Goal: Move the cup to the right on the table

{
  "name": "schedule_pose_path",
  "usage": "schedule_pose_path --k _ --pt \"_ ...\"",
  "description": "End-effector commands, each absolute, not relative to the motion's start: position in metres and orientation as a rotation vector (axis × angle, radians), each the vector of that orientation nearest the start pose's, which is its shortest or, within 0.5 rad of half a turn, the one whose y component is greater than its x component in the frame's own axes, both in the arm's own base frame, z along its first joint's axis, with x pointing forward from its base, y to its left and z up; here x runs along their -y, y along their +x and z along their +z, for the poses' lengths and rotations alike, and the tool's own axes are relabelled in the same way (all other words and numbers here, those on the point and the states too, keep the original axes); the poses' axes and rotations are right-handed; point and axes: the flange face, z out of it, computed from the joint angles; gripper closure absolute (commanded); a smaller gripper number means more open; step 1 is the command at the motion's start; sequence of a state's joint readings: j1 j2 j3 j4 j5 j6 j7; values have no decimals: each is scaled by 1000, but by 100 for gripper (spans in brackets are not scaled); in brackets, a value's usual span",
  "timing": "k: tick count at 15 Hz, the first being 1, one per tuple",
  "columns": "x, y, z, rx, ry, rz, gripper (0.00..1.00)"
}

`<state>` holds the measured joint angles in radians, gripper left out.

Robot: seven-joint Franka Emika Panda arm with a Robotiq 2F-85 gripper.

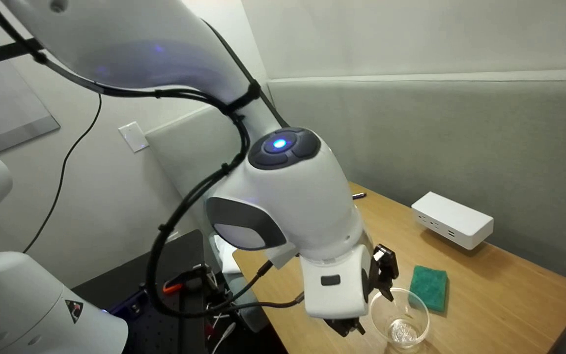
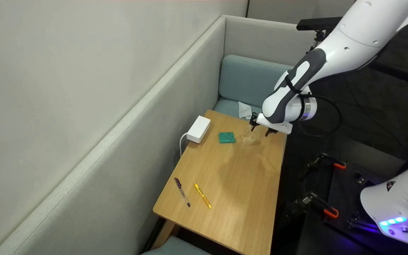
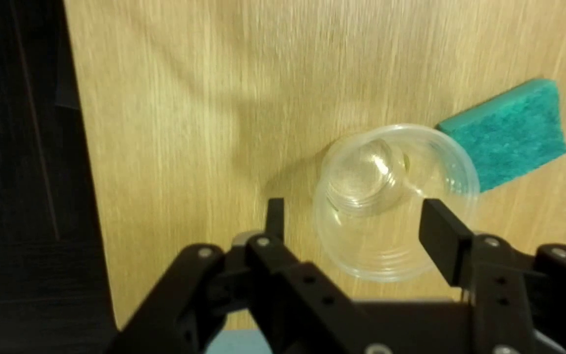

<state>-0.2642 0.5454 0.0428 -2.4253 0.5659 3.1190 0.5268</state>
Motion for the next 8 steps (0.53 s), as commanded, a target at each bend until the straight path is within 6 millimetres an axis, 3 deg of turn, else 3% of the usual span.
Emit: schedule_pose_path --k 1,5,8 --pt "126 413 163 -1734 -2488 -245 0" --pt "114 395 199 -1643 -2541 -289 0" --pt "108 389 210 -1567 -2598 -306 0"
